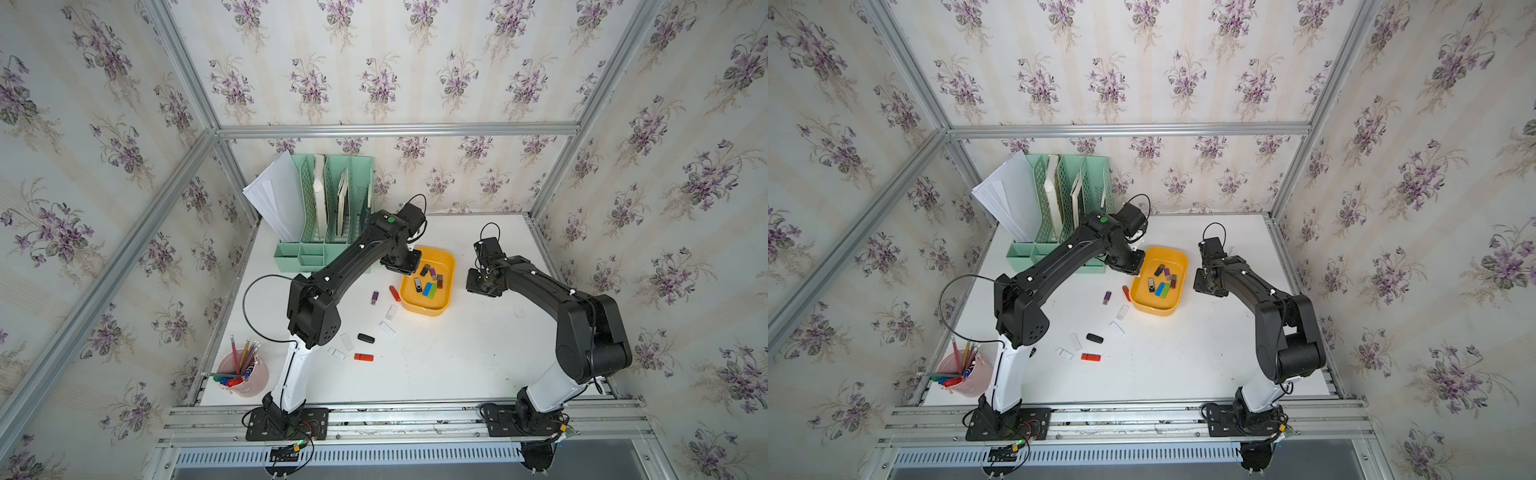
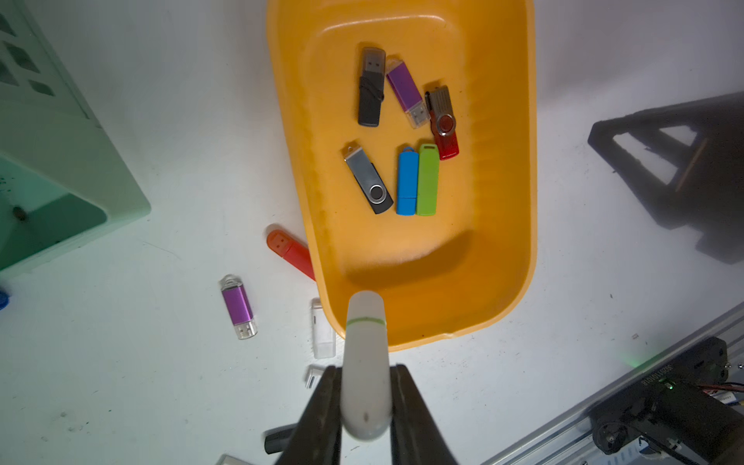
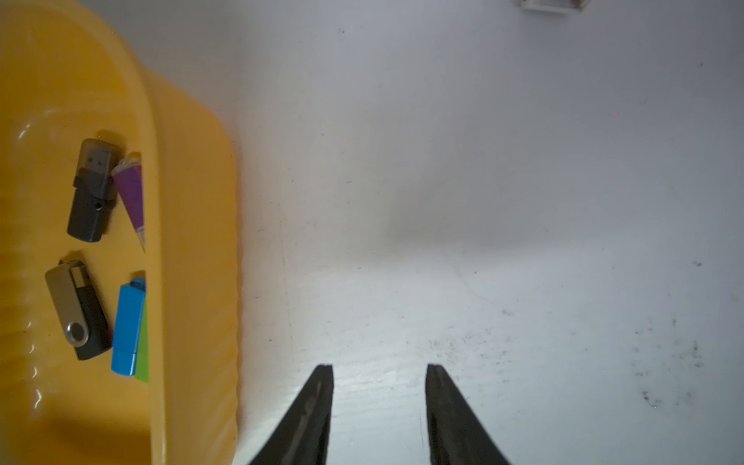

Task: Put the usb flash drive into the storage box
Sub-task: Place the USB flash in the storage box.

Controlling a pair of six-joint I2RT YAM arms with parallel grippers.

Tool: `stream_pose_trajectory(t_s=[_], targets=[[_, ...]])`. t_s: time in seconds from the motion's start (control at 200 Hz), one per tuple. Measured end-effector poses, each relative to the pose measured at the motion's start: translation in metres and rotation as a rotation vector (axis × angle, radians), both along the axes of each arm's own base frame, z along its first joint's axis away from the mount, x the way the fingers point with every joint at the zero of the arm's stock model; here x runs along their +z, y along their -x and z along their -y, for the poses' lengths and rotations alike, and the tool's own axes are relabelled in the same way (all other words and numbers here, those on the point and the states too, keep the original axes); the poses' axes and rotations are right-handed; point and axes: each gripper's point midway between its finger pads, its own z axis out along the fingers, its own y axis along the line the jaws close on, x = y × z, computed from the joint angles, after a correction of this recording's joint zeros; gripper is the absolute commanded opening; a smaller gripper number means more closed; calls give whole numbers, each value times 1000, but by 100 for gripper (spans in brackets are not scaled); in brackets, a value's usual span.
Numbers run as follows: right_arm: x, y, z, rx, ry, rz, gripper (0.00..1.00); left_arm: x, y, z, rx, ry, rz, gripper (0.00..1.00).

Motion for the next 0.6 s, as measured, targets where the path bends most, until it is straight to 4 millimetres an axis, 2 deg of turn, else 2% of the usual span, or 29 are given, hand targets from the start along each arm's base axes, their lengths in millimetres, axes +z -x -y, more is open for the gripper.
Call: stream_pose_trajectory(t_s=[0.115, 0.25, 0.489, 0.599], targets=[[5, -1, 2, -5, -4, 14, 43, -20, 2, 18, -28, 10, -30, 25], [9, -1, 1, -5, -7, 23, 43, -39, 5, 29, -44, 11, -67, 25], [10, 1, 2, -2, -7, 25, 43, -70, 4, 28, -40, -28, -113, 25], [9, 1, 1, 0, -10, 23, 43, -83, 10, 23, -41, -55, -142, 25]])
